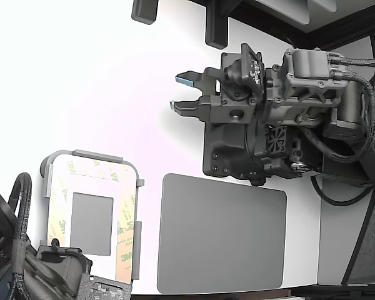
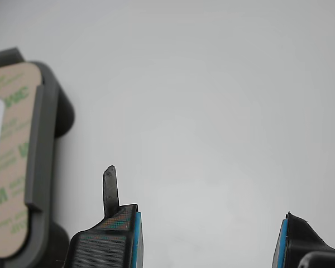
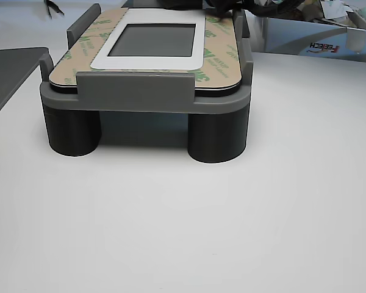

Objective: Peel off protective film from adhesive tape.

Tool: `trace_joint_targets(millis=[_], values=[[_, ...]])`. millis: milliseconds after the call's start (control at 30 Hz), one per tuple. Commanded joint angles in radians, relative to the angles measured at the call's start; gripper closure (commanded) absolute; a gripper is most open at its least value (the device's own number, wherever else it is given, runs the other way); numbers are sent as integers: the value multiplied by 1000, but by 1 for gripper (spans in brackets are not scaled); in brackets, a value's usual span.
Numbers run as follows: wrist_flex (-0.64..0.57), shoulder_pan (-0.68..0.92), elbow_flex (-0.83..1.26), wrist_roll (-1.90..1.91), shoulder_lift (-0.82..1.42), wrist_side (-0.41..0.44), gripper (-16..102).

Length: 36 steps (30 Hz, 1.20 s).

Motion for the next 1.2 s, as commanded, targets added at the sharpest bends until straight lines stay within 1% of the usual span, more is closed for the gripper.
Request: trace_joint_targets(millis=[0, 300, 567, 700, 733, 833, 900, 933, 967, 1033, 1100, 1167], values=[[-106, 101, 12, -1183, 20, -26, 98], [-133, 101, 12, -1161, 21, -31, 98], [-201, 104, 12, -1117, -3, -37, 98], [-279, 112, 11, -1132, -75, -52, 98], [-310, 127, 11, -1152, -112, -44, 98], [-434, 184, 11, -1246, -247, -25, 98], [-522, 245, 11, -1301, -337, 25, 98], [-569, 262, 8, -1331, -380, 32, 98], [-606, 265, 0, -1373, -422, 21, 98], [-643, 282, -21, -1440, -495, 8, 98], [-650, 322, -57, -1482, -561, 29, 98], [-643, 380, -95, -1549, -604, 69, 98]])
